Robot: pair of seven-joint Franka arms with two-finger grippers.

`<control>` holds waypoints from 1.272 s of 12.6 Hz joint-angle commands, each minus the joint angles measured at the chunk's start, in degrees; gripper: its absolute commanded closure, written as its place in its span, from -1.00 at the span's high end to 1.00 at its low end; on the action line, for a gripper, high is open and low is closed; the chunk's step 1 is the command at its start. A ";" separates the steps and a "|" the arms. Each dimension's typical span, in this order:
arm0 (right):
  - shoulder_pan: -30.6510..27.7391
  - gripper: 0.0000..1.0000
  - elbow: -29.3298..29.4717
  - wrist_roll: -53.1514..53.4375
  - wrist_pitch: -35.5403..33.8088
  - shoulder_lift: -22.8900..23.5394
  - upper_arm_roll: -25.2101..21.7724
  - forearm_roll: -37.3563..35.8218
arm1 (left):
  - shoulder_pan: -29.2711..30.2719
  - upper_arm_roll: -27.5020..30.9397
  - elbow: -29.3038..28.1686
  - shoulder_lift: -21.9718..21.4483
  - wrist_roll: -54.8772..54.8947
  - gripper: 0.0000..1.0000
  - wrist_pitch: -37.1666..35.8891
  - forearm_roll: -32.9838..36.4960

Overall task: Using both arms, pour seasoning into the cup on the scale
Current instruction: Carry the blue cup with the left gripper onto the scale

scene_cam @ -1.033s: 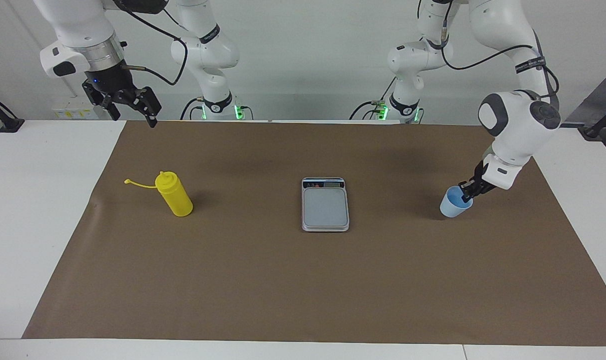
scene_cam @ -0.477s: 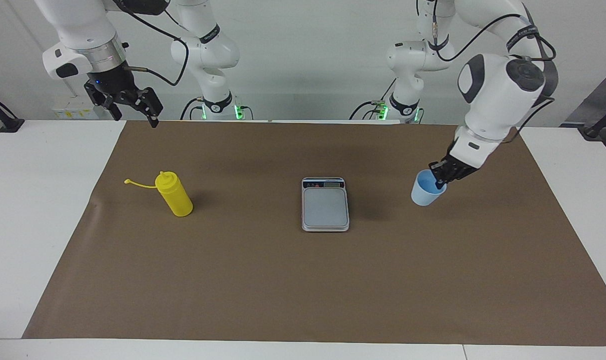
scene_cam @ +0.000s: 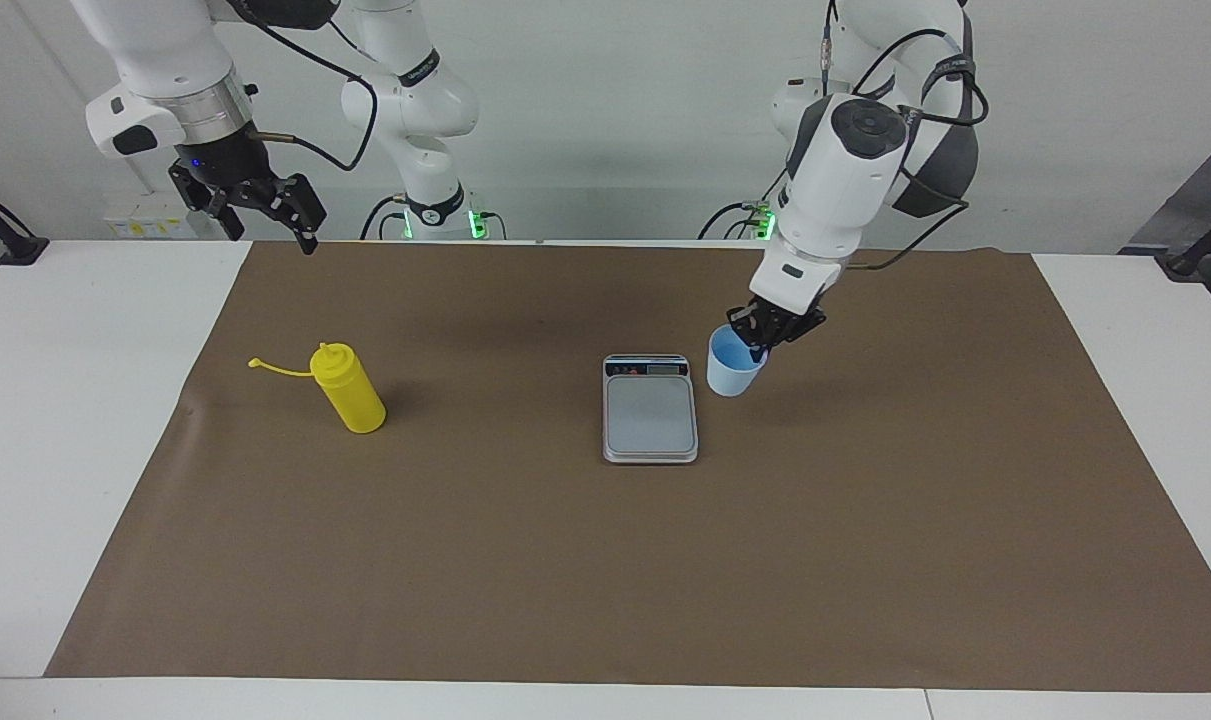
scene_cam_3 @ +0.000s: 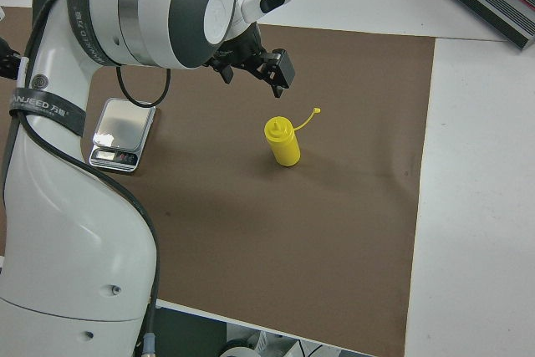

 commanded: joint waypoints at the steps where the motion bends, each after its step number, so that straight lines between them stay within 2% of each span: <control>1: -0.06 1.00 -1.82 -0.06 0.42 -1.54 0.24 -0.12 | -4.89 1.06 -0.72 2.74 -5.30 -1.00 4.33 0.45; 5: -0.06 1.00 -1.73 -0.06 0.51 -1.54 0.33 -0.03 | -8.86 0.98 -0.80 7.05 -10.66 -1.00 8.37 3.25; 9: -0.24 1.00 -1.82 -0.06 0.68 -1.54 0.24 -0.03 | -9.74 0.98 -4.57 7.42 -10.33 -1.00 10.48 3.53; 16: -0.24 1.00 -2.00 -0.50 0.68 -1.63 0.24 -0.03 | -9.13 0.98 -6.25 7.06 -8.57 -1.00 11.28 3.53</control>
